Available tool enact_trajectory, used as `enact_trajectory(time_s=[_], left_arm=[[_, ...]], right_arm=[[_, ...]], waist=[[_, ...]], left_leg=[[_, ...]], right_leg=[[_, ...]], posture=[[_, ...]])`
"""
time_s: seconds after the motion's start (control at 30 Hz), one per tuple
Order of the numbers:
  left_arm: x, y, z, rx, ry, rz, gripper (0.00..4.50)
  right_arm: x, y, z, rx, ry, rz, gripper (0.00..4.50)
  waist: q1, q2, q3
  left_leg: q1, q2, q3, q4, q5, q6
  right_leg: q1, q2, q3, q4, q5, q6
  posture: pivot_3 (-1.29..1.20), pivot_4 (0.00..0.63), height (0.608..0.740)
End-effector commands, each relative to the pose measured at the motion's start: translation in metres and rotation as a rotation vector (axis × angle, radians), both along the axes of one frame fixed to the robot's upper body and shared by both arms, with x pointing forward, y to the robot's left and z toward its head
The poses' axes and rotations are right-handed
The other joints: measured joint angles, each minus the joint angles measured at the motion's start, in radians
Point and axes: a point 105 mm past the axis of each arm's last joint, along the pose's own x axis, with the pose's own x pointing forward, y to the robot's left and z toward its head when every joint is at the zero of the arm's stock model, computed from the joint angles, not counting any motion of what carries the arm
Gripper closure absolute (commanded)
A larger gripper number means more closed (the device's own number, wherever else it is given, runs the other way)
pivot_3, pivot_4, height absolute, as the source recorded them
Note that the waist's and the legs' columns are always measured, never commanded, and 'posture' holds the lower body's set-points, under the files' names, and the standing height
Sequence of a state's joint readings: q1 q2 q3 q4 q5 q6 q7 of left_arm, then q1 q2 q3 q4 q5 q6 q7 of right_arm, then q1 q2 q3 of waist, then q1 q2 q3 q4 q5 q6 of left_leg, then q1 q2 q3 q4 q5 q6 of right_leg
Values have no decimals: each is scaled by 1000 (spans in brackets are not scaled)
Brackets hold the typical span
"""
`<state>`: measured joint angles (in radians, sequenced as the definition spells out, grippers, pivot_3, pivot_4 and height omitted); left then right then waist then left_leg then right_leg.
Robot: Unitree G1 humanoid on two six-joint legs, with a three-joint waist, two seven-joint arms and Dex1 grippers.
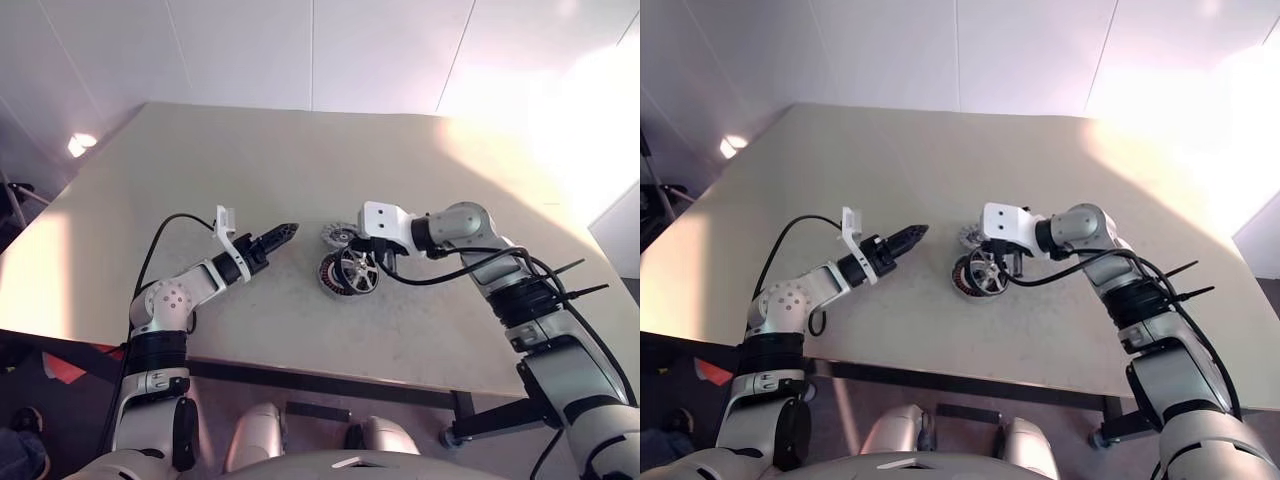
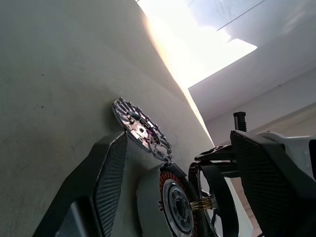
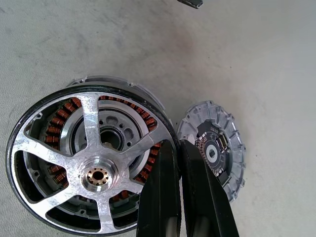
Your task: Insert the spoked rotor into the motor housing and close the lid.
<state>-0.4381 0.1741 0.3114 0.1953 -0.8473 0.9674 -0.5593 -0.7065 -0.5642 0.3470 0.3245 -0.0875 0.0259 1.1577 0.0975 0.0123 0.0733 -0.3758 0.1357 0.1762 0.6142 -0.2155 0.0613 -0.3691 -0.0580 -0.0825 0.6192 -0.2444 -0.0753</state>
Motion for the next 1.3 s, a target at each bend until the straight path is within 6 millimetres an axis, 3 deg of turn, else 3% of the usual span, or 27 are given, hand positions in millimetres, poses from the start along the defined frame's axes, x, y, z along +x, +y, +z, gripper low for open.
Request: enact_trajectory(time_s=[0.03,0.37,0.47,0.67,1.07,1.17,1.3], left_arm=[[1,2,12,-13,-52,7,972],[1,5,11,-4,-48,20,972],[1,6,11,-3,-48,21,972],[2,7,10,0,-46,23,972],[3,6,9,8,-45,20,972],[4,7,9,10,-43,23,972],[4,8,8,11,-42,29,972]], right_arm=[[5,7,16,19,-54,23,4443],[7,12,17,43,-31,18,4443],[10,14,20,55,-45,3,3819],[13,15,27,78,-71,-10,1765],[14,17,30,91,-83,-16,1765],[13,18,31,99,-74,-6,2345],[11,18,30,95,-69,8,3717]], waist=[[0,0,0],[-1,0,0],[-2,0,0],[-1,0,0],[-2,0,0],[-2,0,0],[-2,0,0]], left_leg=[[0,0,0,0,0,0],[0,0,0,0,0,0],[0,0,0,0,0,0],[0,0,0,0,0,0],[0,0,0,0,0,-1],[0,0,0,0,0,-1],[0,0,0,0,0,-1]], right_leg=[[0,0,0,0,0,0],[0,0,0,1,0,0],[0,0,0,1,0,0],[0,0,0,1,0,0],[0,0,0,1,0,0],[-1,0,0,1,0,0],[0,0,0,1,0,0]], posture=[[0,0,740],[0,0,740],[0,0,740],[0,0,740],[0,0,740],[0,0,740],[0,0,740]])
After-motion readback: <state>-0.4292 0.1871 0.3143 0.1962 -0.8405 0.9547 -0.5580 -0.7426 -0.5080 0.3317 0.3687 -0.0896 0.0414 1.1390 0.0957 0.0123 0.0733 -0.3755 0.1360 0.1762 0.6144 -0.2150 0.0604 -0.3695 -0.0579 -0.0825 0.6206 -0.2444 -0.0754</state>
